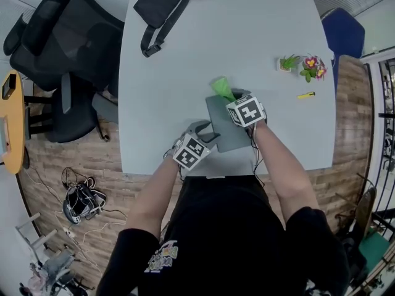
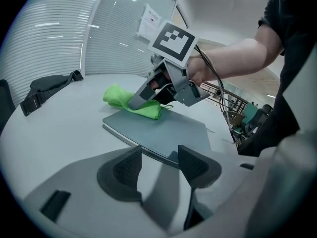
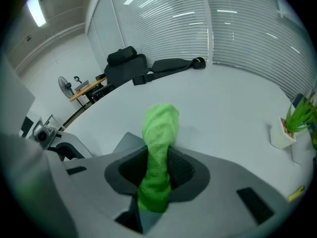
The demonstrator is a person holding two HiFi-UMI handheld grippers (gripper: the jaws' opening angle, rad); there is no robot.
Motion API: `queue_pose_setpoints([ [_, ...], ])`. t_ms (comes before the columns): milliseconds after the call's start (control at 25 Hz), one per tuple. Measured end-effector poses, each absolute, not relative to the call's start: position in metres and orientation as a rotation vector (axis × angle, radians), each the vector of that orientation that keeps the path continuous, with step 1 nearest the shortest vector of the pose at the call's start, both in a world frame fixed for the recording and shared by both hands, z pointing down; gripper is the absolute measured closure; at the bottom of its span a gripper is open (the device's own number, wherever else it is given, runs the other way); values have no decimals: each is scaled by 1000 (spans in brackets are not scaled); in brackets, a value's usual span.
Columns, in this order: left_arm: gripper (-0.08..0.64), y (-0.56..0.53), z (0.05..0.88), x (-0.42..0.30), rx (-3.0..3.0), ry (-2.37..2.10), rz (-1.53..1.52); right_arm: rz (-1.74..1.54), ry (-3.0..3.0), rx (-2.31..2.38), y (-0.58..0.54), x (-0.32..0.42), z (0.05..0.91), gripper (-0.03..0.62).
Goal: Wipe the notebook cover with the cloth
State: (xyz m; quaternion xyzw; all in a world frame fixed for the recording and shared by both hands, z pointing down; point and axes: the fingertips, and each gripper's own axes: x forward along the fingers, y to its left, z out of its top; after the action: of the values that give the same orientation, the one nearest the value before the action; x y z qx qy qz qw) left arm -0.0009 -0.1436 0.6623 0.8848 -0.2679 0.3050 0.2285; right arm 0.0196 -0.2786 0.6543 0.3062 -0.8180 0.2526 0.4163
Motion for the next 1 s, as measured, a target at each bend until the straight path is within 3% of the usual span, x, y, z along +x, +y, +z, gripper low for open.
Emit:
queue_pose_setpoints([
  [1000, 342, -146, 661, -3, 2442, -738, 842, 857, -1923, 1103, -240, 127, 657, 482],
])
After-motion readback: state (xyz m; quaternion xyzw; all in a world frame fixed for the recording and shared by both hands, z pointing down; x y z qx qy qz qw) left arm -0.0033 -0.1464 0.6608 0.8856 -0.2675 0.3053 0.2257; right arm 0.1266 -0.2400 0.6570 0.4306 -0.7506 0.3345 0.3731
